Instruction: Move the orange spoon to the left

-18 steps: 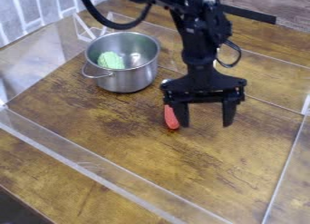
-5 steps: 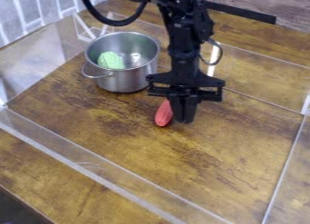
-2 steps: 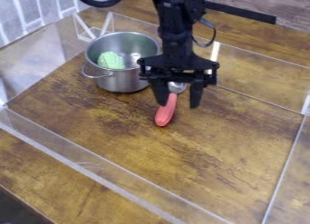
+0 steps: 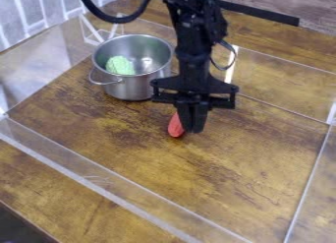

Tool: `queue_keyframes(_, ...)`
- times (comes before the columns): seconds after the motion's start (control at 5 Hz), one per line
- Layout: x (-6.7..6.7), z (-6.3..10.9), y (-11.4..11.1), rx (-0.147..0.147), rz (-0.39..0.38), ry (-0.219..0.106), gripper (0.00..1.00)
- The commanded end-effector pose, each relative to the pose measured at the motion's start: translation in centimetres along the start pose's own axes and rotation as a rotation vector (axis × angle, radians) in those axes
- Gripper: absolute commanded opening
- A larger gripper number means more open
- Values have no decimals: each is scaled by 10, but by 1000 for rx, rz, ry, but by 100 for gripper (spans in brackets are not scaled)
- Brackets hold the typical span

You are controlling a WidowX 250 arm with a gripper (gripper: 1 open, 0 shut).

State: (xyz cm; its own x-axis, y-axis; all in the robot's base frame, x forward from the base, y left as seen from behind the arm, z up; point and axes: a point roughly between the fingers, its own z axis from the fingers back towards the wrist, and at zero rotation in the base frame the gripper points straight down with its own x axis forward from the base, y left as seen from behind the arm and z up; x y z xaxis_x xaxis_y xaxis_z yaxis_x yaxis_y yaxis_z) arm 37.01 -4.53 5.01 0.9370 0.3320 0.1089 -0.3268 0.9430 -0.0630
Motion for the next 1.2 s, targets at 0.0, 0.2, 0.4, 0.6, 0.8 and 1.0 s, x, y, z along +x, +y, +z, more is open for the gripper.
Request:
queue_keyframes(0.0,-1,39,-9,-16,-36,-55,0)
queue_keyframes(0.2,6,57,-14,-1,-21,-58,0)
queue_keyframes(0.4,12,63,-17,11,2,-57,0)
queue_keyframes(0.6,13,55,-15,25,41,-54,100)
queue_keyframes(0.8,15,47,-11,42,84,-50,100)
queue_keyframes(1.0,17,35,-6,57,138,-46,100)
